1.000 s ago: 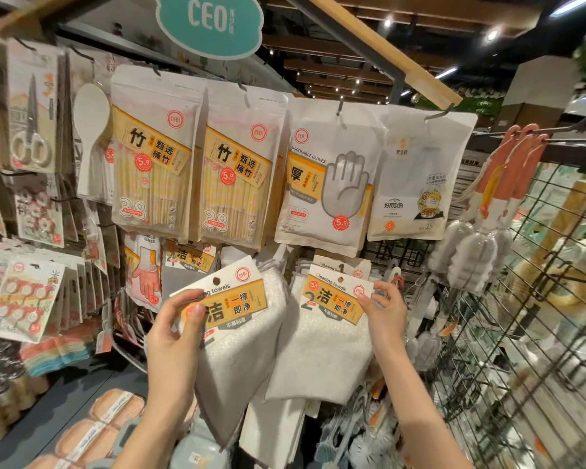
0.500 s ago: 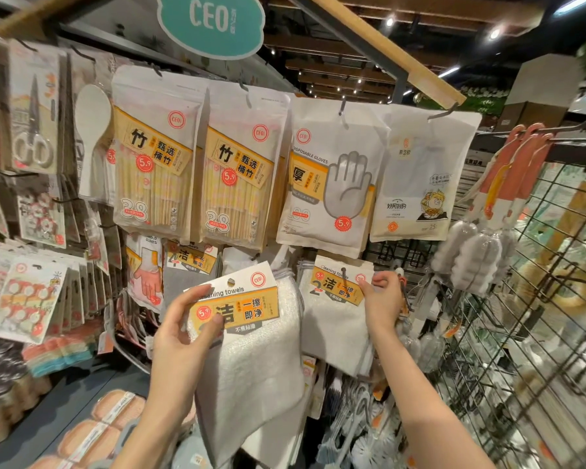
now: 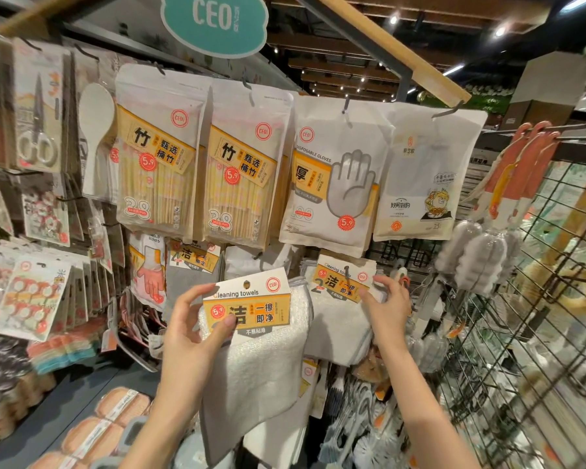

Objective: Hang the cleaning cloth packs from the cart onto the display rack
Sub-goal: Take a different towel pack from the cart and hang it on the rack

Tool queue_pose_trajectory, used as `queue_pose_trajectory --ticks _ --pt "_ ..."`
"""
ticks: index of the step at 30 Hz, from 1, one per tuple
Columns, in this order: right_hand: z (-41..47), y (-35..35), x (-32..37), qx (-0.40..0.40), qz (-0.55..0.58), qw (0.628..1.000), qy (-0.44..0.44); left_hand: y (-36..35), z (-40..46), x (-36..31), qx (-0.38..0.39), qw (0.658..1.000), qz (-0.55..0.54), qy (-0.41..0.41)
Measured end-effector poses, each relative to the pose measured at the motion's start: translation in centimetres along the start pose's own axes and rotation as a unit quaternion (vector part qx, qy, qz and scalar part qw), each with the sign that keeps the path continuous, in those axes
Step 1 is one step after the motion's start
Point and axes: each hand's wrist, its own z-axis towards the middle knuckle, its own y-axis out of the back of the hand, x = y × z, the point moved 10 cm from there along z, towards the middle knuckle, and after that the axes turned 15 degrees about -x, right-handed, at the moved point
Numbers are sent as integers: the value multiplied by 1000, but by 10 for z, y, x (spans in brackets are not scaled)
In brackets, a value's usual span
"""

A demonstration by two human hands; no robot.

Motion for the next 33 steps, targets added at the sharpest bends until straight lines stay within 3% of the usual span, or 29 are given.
queue_pose_trajectory --ticks 3,8,12,15,23,28,33 --pt "-17 3 22 47 56 997 -5 -7 -4 0 8 1000 5 0" --pt "-58 -11 83 196 164 967 -4 -20 -12 1 24 1000 10 5" --pt "-96 -27 112 313 142 938 42 -27 -17 0 34 999 10 7" --pt "-103 -27 114 301 122 943 75 -27 -17 -1 36 999 13 4" --pt "-97 -26 90 272 140 952 7 -21 -18 0 32 998 62 4" --pt "-72 -19 57 226 124 966 -22 0 -4 7 -3 998 56 28" --pt "-33 -7 32 149 129 980 -30 -2 -6 1 29 998 62 1"
